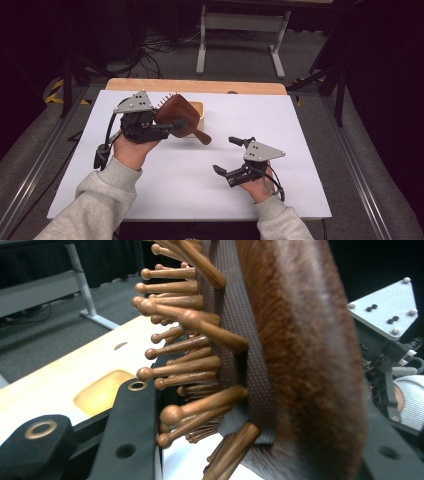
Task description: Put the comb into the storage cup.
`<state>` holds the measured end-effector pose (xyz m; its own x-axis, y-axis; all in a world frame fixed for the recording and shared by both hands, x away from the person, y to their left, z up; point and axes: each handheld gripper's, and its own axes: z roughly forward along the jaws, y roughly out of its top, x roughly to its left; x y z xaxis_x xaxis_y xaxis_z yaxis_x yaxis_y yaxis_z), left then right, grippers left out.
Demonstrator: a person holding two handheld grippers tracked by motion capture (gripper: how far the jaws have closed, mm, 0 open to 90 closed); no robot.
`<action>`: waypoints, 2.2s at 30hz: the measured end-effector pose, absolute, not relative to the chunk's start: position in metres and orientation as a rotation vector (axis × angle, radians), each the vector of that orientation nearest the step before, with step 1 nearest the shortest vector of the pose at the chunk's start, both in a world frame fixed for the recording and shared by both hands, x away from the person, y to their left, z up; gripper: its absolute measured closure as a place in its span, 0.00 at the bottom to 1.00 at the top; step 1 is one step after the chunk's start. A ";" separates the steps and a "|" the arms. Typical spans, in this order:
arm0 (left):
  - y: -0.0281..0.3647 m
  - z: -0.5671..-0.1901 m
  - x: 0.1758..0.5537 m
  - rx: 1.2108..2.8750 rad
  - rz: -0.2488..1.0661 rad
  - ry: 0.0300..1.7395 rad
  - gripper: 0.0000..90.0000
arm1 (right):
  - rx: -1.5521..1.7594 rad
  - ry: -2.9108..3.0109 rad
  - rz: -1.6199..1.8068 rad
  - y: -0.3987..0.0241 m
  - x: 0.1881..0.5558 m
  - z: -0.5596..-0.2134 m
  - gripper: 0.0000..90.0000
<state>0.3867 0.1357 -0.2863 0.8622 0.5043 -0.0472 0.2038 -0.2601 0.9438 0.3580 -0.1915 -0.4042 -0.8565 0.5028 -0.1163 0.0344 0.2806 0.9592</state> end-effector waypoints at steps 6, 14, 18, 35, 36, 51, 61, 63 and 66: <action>0.141 -0.276 0.391 1.832 0.342 0.546 0.62 | 0.506 2.139 1.605 -0.198 0.359 -0.403 0.00; 0.145 -0.267 0.396 1.814 0.381 0.567 0.62 | 0.514 2.135 1.604 -0.201 0.360 -0.403 0.00; 0.148 -0.264 0.399 1.805 0.388 0.575 0.62 | 0.521 2.133 1.603 -0.202 0.360 -0.403 0.00; 0.146 -0.255 0.412 1.789 0.460 0.621 0.62 | 0.525 2.132 1.604 -0.203 0.361 -0.403 0.00; 0.146 -0.255 0.412 1.789 0.460 0.621 0.62 | 0.526 2.133 1.602 -0.203 0.361 -0.403 0.00; 0.141 -0.260 0.430 1.771 0.502 0.692 0.62 | 0.526 2.132 1.602 -0.204 0.361 -0.403 0.00; 0.139 -0.267 0.443 1.766 0.511 0.732 0.62 | 0.525 2.133 1.600 -0.204 0.361 -0.404 0.00; 0.139 -0.268 0.446 1.769 0.507 0.739 0.62 | 0.522 2.128 1.600 -0.204 0.361 -0.403 0.01; 0.138 -0.270 0.449 1.771 0.510 0.754 0.62 | 0.519 2.122 1.610 -0.205 0.361 -0.403 0.01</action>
<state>0.4494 0.1375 -0.2704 0.7056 0.7082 -0.0252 0.2406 -0.2060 0.9485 0.3607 -0.2049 -0.4026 -0.8397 0.5321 -0.1082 0.0391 0.2581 0.9653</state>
